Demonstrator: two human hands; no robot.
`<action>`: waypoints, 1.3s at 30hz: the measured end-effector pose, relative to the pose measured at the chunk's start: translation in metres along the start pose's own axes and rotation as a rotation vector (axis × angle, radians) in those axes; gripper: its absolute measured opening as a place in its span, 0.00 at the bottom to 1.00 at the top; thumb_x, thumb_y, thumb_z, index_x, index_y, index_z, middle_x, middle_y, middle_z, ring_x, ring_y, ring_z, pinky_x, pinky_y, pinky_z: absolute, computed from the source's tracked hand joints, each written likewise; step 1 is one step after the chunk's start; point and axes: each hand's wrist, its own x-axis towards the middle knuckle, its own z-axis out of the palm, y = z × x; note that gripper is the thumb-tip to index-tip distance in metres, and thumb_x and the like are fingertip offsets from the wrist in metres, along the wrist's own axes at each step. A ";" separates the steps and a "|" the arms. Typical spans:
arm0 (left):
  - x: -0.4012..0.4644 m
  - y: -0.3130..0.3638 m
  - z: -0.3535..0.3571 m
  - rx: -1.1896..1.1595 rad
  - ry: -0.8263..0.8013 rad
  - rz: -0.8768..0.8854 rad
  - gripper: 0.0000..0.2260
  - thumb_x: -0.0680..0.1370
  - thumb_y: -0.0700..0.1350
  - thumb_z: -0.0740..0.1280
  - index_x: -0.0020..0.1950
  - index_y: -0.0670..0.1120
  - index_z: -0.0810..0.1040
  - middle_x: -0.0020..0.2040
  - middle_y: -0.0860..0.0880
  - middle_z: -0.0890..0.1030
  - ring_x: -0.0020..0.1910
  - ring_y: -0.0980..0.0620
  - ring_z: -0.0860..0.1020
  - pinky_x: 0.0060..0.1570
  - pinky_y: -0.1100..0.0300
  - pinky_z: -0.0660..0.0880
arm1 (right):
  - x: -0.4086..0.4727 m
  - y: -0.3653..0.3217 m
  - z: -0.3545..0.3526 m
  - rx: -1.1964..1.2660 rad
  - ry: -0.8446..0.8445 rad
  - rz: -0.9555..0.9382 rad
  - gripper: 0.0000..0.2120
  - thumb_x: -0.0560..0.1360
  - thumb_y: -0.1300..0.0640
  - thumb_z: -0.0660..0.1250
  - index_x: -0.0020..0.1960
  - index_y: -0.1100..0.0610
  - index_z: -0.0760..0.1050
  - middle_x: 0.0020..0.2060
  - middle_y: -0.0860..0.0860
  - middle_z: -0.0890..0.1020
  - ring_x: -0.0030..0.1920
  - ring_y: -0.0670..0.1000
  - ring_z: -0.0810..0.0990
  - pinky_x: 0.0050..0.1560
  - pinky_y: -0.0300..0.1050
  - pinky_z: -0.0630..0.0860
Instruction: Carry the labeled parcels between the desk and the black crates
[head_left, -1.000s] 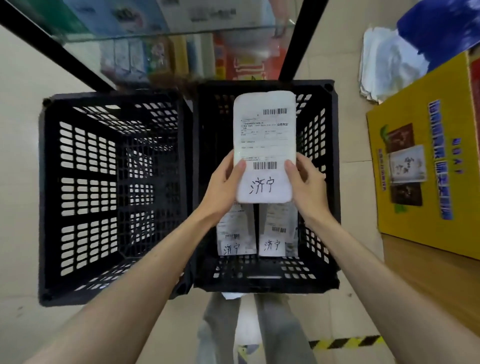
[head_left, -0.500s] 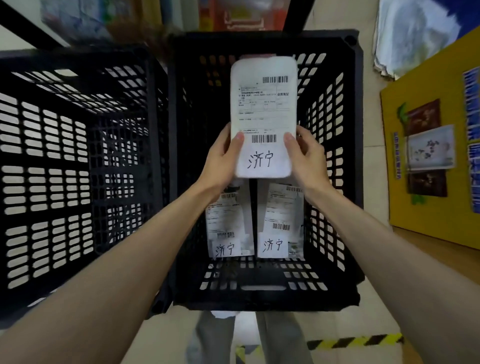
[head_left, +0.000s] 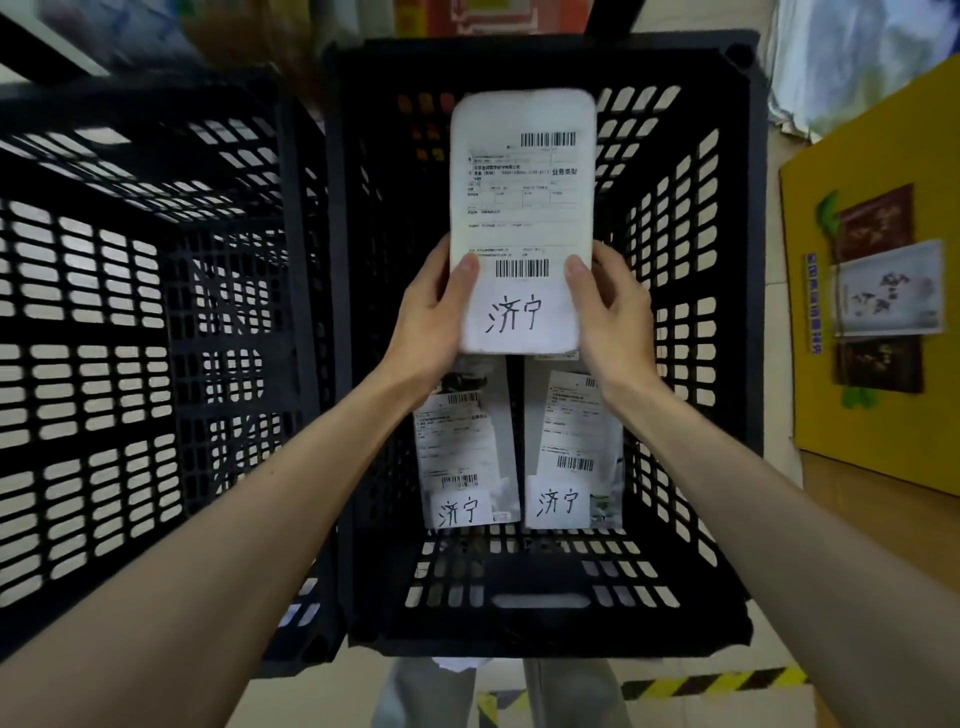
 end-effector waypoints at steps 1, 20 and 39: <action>0.000 -0.001 0.000 0.008 -0.002 0.005 0.19 0.87 0.48 0.58 0.78 0.49 0.67 0.65 0.52 0.81 0.60 0.56 0.82 0.60 0.56 0.80 | 0.000 0.000 0.000 -0.006 -0.005 0.003 0.17 0.84 0.55 0.61 0.71 0.57 0.72 0.57 0.48 0.83 0.53 0.41 0.82 0.48 0.36 0.80; -0.008 0.006 -0.009 0.031 -0.030 -0.002 0.20 0.86 0.48 0.59 0.79 0.49 0.65 0.66 0.53 0.80 0.61 0.57 0.81 0.62 0.57 0.79 | -0.010 -0.006 0.004 0.021 -0.024 0.016 0.17 0.84 0.56 0.60 0.73 0.56 0.71 0.57 0.45 0.82 0.54 0.40 0.82 0.51 0.39 0.81; 0.041 -0.058 -0.001 -0.071 0.401 -0.190 0.18 0.87 0.47 0.57 0.77 0.51 0.70 0.62 0.48 0.82 0.55 0.52 0.83 0.53 0.57 0.82 | 0.037 0.052 0.065 -0.104 -0.055 0.075 0.18 0.84 0.53 0.61 0.72 0.56 0.71 0.57 0.48 0.82 0.53 0.41 0.81 0.54 0.42 0.82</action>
